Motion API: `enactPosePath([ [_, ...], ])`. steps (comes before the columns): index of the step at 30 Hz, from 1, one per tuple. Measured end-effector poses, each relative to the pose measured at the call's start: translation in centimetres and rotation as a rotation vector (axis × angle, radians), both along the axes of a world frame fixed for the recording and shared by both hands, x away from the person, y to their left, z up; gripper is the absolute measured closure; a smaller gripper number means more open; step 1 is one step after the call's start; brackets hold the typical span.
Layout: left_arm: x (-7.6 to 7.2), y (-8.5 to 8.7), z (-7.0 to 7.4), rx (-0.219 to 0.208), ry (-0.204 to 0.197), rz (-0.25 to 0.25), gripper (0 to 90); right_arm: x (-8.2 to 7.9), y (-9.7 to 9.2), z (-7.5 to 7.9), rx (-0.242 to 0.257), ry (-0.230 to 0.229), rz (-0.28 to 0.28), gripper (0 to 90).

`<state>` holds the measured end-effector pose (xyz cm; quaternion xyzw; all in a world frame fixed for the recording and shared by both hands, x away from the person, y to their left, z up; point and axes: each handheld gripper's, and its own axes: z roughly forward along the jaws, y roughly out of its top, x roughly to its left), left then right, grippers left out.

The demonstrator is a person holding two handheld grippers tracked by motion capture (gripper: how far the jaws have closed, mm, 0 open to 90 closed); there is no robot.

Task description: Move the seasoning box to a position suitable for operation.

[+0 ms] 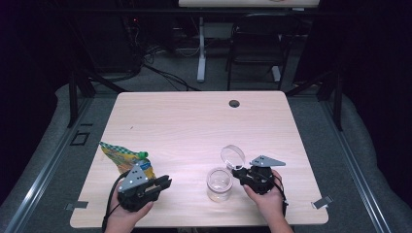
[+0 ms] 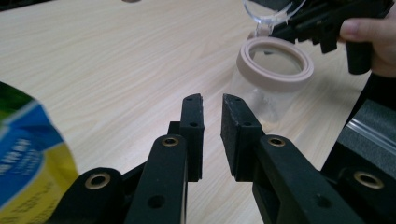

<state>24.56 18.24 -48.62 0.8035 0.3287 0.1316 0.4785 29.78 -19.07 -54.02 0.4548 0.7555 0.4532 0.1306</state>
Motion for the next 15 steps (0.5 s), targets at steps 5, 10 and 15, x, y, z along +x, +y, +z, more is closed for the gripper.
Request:
enactPosePath([
  [5,-0.1,2.0,2.0,-0.005,-0.002,0.011,77.5,-0.1,-0.1,0.0,0.003,0.0,-0.005,71.8],
  [10,0.0,3.3,2.6,0.001,0.01,0.031,77.4,-0.1,0.0,0.0,0.002,-0.001,-0.006,71.3],
  [15,0.2,5.4,3.7,-0.019,0.004,0.067,77.6,0.0,-0.1,0.0,0.003,0.001,-0.007,70.8],
])
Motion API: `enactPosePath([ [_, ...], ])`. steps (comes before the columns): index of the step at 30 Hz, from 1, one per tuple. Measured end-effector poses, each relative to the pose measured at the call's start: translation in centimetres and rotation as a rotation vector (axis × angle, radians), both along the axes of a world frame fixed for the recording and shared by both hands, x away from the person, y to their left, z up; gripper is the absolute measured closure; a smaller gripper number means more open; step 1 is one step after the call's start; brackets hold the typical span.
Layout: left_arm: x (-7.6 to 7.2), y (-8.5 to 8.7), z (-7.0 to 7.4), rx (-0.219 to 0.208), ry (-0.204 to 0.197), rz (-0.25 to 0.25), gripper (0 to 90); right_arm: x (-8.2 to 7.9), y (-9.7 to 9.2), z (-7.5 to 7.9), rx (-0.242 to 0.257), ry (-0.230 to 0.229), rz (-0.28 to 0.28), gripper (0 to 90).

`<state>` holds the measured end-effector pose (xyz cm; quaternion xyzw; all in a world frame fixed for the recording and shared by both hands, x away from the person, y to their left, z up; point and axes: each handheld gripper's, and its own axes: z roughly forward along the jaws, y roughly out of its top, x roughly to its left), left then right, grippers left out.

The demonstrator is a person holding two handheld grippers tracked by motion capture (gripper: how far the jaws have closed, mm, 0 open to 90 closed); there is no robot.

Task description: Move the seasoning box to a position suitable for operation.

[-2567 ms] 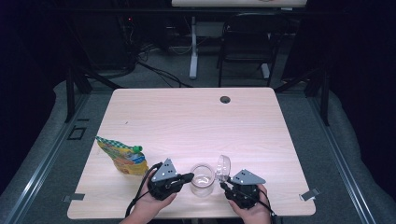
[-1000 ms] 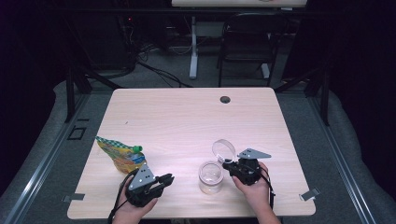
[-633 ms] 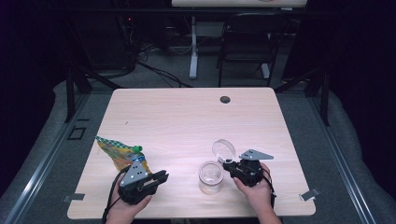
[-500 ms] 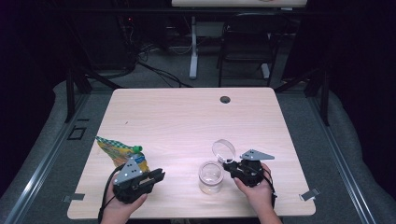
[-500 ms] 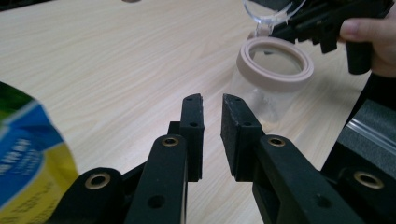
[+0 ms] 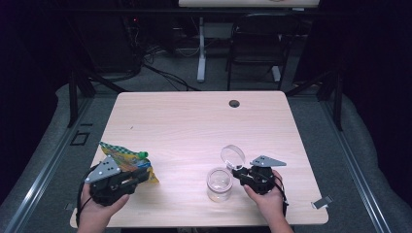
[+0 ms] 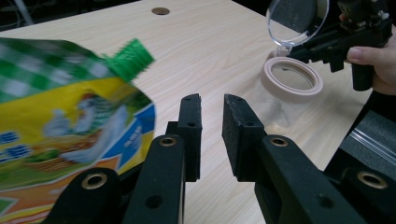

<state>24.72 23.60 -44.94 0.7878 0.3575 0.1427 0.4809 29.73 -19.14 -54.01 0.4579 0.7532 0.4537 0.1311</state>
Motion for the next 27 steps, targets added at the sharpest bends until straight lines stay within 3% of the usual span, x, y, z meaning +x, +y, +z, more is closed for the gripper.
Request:
enactPosePath([
  [7,0.2,1.8,0.5,0.008,-0.002,0.034,77.1,0.0,0.0,0.0,0.0,0.0,0.003,70.5],
  [14,0.8,2.8,-0.2,0.029,0.007,0.08,76.3,0.0,0.1,0.0,0.0,0.0,0.002,70.2],
  [17,0.9,3.6,-0.3,0.058,-0.004,0.112,74.2,0.0,0.0,-0.1,0.0,-0.001,0.0,69.9],
  [27,1.2,5.6,-0.2,0.063,-0.011,0.171,63.4,0.0,0.0,-0.1,0.0,-0.001,0.0,69.4],
])
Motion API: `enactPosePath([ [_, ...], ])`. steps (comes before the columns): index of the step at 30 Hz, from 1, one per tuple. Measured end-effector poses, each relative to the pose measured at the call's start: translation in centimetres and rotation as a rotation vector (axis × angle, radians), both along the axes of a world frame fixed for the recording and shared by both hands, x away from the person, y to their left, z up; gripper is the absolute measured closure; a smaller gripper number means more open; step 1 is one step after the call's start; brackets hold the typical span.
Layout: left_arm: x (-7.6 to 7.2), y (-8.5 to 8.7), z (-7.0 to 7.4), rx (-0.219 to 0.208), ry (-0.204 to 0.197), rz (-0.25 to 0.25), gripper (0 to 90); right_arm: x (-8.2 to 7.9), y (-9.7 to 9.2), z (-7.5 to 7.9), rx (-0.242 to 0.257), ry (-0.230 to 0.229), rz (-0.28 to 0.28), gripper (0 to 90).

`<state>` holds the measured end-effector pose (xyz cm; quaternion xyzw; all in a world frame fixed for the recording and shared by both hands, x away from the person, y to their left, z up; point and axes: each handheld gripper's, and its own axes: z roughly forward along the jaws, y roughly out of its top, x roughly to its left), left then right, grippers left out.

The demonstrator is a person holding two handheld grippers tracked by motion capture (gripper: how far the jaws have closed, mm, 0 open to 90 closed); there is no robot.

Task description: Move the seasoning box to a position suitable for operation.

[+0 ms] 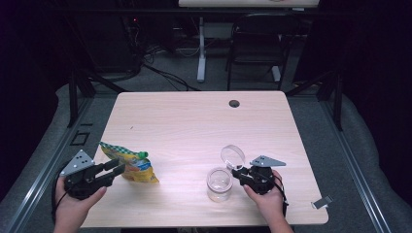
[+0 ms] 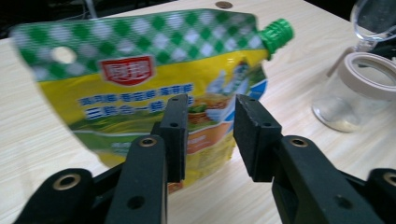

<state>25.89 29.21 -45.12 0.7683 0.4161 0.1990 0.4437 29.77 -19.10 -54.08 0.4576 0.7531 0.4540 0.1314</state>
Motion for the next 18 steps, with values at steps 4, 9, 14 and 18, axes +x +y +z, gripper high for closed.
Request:
enactPosePath([
  [4,0.2,1.0,-0.1,0.003,0.003,0.024,58.0,0.0,0.0,0.0,-0.003,0.001,-0.002,69.3],
  [9,0.6,2.0,-0.6,-0.013,0.011,0.051,53.2,0.0,0.0,0.0,-0.005,0.002,-0.004,69.2],
  [14,0.9,2.5,-1.4,0.012,0.015,0.084,48.9,0.0,0.0,0.0,-0.002,0.001,-0.003,69.2],
  [18,1.3,3.1,-2.1,0.012,0.025,0.096,46.4,0.0,0.0,-0.1,-0.001,0.001,-0.004,69.2],
])
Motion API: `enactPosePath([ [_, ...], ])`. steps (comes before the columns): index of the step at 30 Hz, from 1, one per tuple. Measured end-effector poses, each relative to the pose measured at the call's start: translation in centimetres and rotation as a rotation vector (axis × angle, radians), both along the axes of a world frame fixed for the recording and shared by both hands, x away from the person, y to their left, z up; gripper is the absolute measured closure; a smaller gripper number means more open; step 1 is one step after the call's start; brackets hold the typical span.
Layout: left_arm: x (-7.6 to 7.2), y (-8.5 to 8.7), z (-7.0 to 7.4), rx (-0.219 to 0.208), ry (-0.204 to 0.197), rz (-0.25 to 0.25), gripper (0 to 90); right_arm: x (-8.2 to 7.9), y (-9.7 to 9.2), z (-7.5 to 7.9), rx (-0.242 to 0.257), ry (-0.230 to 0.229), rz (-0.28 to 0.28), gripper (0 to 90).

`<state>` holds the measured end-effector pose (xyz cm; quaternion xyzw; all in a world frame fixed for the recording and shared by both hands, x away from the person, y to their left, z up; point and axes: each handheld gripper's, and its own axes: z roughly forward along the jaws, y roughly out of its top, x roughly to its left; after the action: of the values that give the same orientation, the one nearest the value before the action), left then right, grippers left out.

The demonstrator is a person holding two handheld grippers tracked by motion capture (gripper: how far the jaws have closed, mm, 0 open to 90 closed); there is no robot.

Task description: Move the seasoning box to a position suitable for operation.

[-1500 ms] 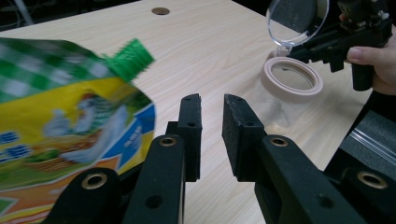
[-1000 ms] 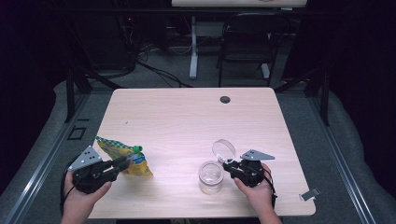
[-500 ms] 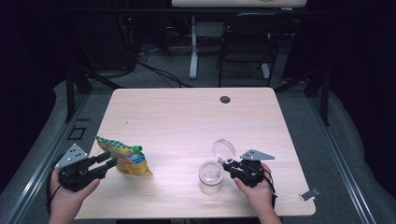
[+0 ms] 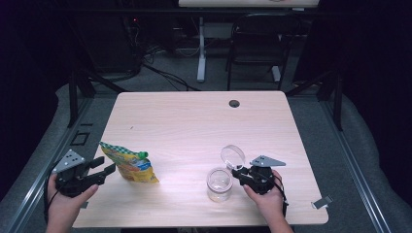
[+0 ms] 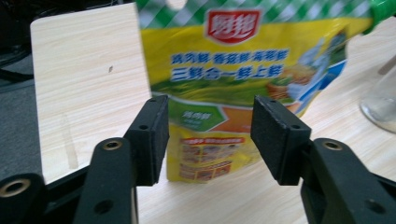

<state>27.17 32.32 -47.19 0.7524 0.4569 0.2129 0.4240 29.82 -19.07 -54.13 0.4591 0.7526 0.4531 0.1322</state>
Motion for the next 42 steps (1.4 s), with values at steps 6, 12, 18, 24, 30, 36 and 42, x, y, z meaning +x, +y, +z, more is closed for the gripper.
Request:
enactPosePath([
  [6,0.6,0.6,-1.4,-0.015,0.014,-0.002,43.5,0.0,0.0,0.0,-0.003,0.0,0.002,69.1],
  [12,1.2,0.8,-2.7,-0.054,0.023,-0.014,41.4,0.0,0.0,-0.1,-0.001,0.001,0.001,69.1],
  [18,1.9,1.1,-3.5,-0.054,0.019,-0.029,38.5,-0.2,-0.3,-0.1,-0.004,0.002,-0.008,68.9],
  [24,2.5,0.7,-3.8,-0.062,0.025,-0.061,37.9,-0.4,-0.5,-0.2,0.004,0.002,-0.014,68.8],
  [30,2.8,0.7,-4.0,-0.075,0.04,-0.086,37.9,-0.6,-0.6,-0.3,-0.001,0.002,-0.014,68.7],
  [36,2.9,0.8,-4.1,-0.083,0.041,-0.091,38.8,-0.7,-0.7,-0.3,0.0,0.004,-0.015,68.5],
  [42,2.6,0.9,-4.0,-0.082,0.039,-0.092,42.2,-0.7,-0.7,-0.3,0.004,0.002,-0.014,68.1],
])
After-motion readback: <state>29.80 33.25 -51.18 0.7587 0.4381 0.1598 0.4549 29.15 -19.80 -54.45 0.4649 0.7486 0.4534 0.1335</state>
